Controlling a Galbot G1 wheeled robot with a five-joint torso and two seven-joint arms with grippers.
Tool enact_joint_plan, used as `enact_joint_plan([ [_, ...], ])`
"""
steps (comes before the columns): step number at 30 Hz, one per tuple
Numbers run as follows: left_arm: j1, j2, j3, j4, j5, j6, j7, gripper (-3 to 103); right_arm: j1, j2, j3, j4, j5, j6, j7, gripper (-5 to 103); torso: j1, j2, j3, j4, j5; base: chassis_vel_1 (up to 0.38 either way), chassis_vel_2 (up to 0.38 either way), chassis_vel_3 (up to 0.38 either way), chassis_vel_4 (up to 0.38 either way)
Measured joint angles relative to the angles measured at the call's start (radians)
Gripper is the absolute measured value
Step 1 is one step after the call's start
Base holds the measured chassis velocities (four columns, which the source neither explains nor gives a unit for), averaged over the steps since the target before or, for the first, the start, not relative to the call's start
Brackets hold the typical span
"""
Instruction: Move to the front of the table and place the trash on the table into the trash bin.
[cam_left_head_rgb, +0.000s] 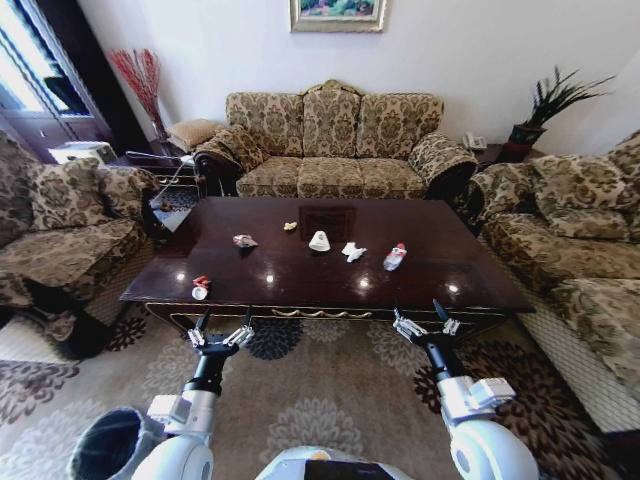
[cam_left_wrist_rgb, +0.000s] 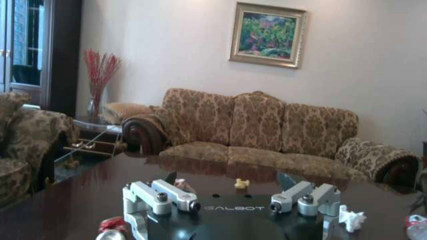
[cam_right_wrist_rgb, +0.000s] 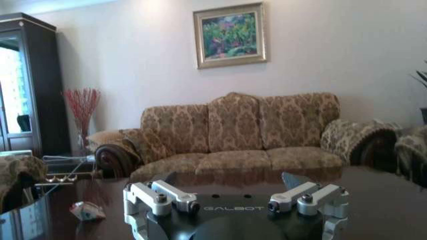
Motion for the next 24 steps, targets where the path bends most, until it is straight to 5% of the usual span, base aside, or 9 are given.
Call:
enact_joint_plan([
  [24,0.018,0.0,-0.004,0.001,0.0,-0.004,-0.003,99,-0.005,0.008,-0.01,-0.002,0.026,0.022,-0.005,100,0.0,0.0,0.0,0.0001,0.0012,0.057,-0.038,-0.057,0.036],
])
